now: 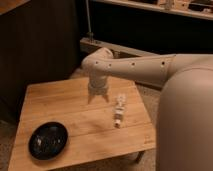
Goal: Place the bottle in the ceramic bowl
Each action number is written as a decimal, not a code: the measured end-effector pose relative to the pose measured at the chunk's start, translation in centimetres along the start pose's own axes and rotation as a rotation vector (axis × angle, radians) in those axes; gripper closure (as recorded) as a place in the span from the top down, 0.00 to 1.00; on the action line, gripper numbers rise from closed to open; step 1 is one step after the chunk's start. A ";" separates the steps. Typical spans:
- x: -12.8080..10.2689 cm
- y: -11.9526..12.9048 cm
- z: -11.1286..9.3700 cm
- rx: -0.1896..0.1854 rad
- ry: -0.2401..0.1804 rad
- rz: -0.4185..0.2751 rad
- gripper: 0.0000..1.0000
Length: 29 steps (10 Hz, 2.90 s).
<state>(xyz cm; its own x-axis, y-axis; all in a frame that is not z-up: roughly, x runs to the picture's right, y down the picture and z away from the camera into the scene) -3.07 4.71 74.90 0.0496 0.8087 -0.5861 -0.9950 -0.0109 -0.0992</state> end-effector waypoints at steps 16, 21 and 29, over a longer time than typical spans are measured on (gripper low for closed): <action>-4.0 -12.6 8.1 -0.033 0.021 0.105 0.65; -3.7 -12.9 11.6 -0.024 0.059 0.114 0.65; -5.0 -12.5 13.6 -0.036 0.101 0.147 0.25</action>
<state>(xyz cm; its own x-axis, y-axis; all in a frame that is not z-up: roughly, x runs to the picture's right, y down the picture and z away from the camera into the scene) 7.95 8.81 89.97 -0.0855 0.7337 -0.6740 -0.9885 -0.1469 -0.0345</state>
